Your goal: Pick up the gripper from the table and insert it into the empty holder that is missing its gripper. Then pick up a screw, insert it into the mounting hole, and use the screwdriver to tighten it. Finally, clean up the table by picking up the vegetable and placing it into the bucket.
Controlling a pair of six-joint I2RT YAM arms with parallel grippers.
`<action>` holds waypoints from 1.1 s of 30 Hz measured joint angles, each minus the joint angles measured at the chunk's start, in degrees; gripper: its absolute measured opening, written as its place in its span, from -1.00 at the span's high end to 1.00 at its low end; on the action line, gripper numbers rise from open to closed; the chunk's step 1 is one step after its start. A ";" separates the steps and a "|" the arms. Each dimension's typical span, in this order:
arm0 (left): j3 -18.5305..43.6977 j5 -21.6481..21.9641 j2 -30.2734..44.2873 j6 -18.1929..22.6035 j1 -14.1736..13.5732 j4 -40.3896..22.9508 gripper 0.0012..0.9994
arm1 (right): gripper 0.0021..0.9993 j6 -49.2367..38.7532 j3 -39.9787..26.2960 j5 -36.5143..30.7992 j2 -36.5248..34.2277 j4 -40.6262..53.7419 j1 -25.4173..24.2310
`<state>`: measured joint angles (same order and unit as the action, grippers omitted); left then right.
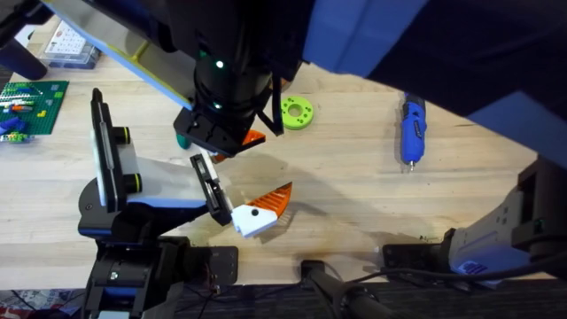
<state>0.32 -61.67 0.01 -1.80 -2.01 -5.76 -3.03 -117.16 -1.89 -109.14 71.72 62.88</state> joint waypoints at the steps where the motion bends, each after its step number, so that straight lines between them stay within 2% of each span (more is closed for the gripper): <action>1: 0.00 -0.03 0.00 0.00 0.01 0.00 -0.97 | 0.98 0.00 0.00 0.00 0.00 0.11 -0.01; 33: 0.00 -0.06 0.00 0.00 0.01 -0.05 -0.97 | 0.98 0.00 0.00 0.02 -1.62 0.47 -0.01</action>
<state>0.32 -61.73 0.01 -1.80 -2.00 -5.81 -3.03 -117.16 -1.87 -110.77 72.18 62.87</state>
